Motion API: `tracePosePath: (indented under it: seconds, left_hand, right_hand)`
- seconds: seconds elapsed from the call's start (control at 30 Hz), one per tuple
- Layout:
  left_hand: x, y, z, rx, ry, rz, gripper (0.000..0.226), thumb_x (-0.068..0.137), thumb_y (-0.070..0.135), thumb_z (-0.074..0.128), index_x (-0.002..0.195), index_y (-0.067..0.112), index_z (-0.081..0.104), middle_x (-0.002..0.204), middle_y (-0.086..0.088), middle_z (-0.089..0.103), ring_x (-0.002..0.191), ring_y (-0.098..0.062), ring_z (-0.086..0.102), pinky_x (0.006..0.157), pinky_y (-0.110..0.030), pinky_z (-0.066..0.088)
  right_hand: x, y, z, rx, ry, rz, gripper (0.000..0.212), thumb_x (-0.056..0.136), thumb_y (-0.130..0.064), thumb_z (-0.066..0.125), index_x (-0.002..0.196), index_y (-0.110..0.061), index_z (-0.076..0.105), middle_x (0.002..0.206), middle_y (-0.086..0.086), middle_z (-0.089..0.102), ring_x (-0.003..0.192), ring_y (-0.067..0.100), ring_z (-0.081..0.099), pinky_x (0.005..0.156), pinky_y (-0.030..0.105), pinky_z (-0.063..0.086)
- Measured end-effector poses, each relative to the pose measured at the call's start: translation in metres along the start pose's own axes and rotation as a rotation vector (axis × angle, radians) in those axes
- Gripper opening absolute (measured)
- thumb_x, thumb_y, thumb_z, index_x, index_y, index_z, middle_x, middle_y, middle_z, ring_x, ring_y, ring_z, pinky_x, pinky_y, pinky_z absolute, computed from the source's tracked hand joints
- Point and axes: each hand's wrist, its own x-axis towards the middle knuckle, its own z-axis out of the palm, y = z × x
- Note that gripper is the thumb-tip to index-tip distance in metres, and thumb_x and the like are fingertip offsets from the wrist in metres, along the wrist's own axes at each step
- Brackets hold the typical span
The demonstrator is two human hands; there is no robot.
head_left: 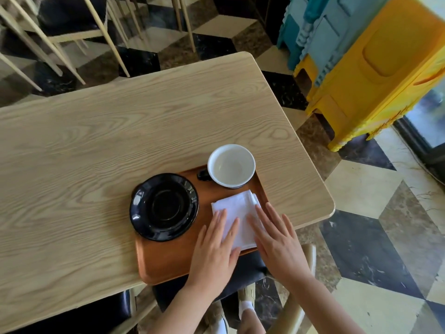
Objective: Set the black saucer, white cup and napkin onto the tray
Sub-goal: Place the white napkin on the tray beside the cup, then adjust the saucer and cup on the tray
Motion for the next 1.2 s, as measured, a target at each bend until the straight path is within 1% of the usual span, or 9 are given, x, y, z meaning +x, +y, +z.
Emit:
tracePosePath:
  seconds: [0.1, 0.3, 0.4, 0.5, 0.67, 0.8, 0.93, 1.07, 1.2]
  left_hand:
    - [0.002, 0.001, 0.004, 0.11, -0.087, -0.028, 0.057, 0.088, 0.041, 0.028, 0.142, 0.024, 0.03, 0.151, -0.013, 0.029, 0.139, -0.028, 0.024, 0.101, -0.045, 0.04]
    - [0.0, -0.005, 0.006, 0.186, -0.103, -0.006, 0.058, 0.09, 0.045, 0.026, 0.145, 0.027, 0.021, 0.153, -0.011, 0.024, 0.141, -0.026, 0.019, 0.106, -0.05, 0.032]
    - [0.0, -0.004, 0.004, 0.179, -0.115, -0.022, 0.059, 0.09, 0.047, 0.027, 0.145, 0.028, 0.022, 0.153, -0.01, 0.025, 0.141, -0.025, 0.02, 0.106, -0.05, 0.032]
    - [-0.001, -0.004, -0.001, 0.149, -0.121, -0.026, 0.058, 0.089, 0.051, 0.028, 0.142, 0.027, 0.029, 0.151, -0.01, 0.03, 0.139, -0.024, 0.024, 0.104, -0.05, 0.036]
    - [-0.017, -0.021, -0.028, 0.093, -0.016, -0.005, 0.055, 0.091, 0.044, 0.033, 0.141, 0.021, 0.032, 0.151, -0.011, 0.03, 0.14, -0.023, 0.025, 0.109, -0.045, 0.033]
    - [-0.044, -0.054, -0.049, 0.071, 0.082, -0.08, 0.05, 0.093, 0.038, 0.037, 0.138, 0.018, 0.038, 0.15, -0.009, 0.033, 0.138, -0.02, 0.028, 0.11, -0.043, 0.029]
    - [-0.068, -0.085, -0.054, 0.113, 0.057, -0.2, 0.049, 0.092, 0.038, 0.036, 0.134, 0.016, 0.045, 0.145, -0.014, 0.041, 0.134, -0.027, 0.037, 0.103, -0.05, 0.039]
    - [-0.082, -0.101, -0.054, 0.077, 0.048, -0.257, 0.05, 0.092, 0.04, 0.032, 0.134, 0.016, 0.046, 0.143, -0.011, 0.044, 0.13, -0.024, 0.043, 0.094, -0.041, 0.05]
    - [-0.085, -0.102, -0.05, 0.055, 0.06, -0.226, 0.05, 0.093, 0.04, 0.032, 0.136, 0.017, 0.042, 0.146, -0.009, 0.04, 0.134, -0.021, 0.038, 0.093, -0.034, 0.051]
  right_hand:
    - [-0.002, 0.003, 0.004, -0.009, -0.09, -0.013, 0.047, 0.091, -0.029, 0.032, 0.137, -0.02, 0.039, 0.149, 0.004, 0.034, 0.14, 0.019, 0.017, 0.106, 0.047, 0.023]
    - [-0.003, 0.004, 0.005, -0.025, -0.16, 0.016, 0.052, 0.098, -0.037, 0.005, 0.141, -0.022, 0.03, 0.152, 0.002, 0.023, 0.141, 0.015, 0.01, 0.11, 0.042, 0.014]
    - [-0.001, -0.001, 0.002, -0.02, -0.139, 0.042, 0.051, 0.099, -0.036, 0.006, 0.139, -0.022, 0.034, 0.151, 0.003, 0.028, 0.14, 0.016, 0.013, 0.111, 0.043, 0.019]
    - [0.002, -0.012, -0.007, -0.014, -0.099, 0.061, 0.045, 0.097, -0.033, 0.017, 0.133, -0.021, 0.042, 0.147, 0.007, 0.038, 0.137, 0.021, 0.022, 0.106, 0.05, 0.034]
    - [0.022, -0.044, -0.013, 0.0, -0.061, -0.006, 0.056, 0.097, -0.039, 0.003, 0.131, -0.019, 0.043, 0.144, 0.011, 0.043, 0.137, 0.026, 0.031, 0.11, 0.048, 0.029]
    - [0.043, -0.074, -0.008, 0.001, -0.08, -0.122, 0.043, 0.091, -0.03, 0.031, 0.128, -0.019, 0.049, 0.141, 0.009, 0.048, 0.132, 0.028, 0.041, 0.101, 0.052, 0.037]
    - [0.055, -0.092, -0.001, -0.017, -0.104, -0.237, 0.048, 0.084, -0.027, 0.033, 0.126, -0.019, 0.053, 0.14, 0.007, 0.049, 0.132, 0.025, 0.041, 0.101, 0.053, 0.037]
    - [0.058, -0.098, 0.002, -0.002, -0.093, -0.283, 0.046, 0.084, -0.024, 0.034, 0.125, -0.016, 0.055, 0.134, 0.009, 0.055, 0.127, 0.023, 0.048, 0.101, 0.051, 0.04]
    - [0.058, -0.095, 0.004, 0.033, -0.013, -0.32, 0.04, 0.08, -0.013, 0.059, 0.12, -0.013, 0.059, 0.129, 0.011, 0.059, 0.122, 0.024, 0.053, 0.101, 0.048, 0.04]
